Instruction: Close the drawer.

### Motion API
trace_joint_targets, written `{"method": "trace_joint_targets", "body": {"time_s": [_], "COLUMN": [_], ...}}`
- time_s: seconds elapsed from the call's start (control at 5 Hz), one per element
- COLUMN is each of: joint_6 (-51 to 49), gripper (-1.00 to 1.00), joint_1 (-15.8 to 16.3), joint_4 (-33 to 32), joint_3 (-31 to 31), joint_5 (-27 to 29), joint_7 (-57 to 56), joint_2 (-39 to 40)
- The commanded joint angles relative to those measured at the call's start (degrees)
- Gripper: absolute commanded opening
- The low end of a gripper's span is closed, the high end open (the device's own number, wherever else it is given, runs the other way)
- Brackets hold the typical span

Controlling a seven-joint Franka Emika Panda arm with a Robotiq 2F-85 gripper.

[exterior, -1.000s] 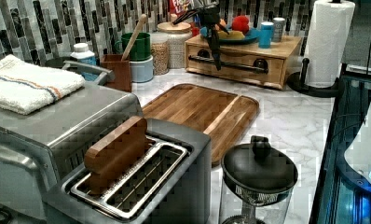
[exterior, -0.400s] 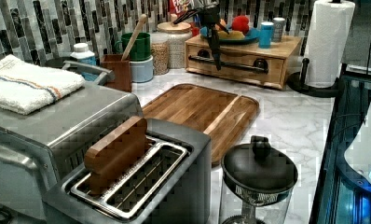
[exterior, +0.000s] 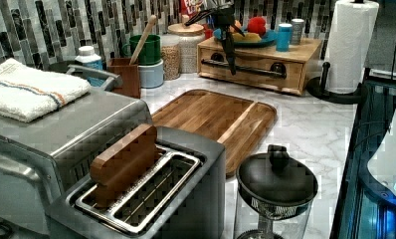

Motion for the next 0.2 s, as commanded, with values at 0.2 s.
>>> {"method": "trace_joint_targets", "body": {"time_s": [0.2], "joint_6": [6.7], "gripper": [-1.00], "joint_1": [-6.7], "joint_4": [8.8], "joint_3": [-6.4], "joint_5": [-3.3], "joint_7": [-3.7], "joint_2": [-0.4]}}
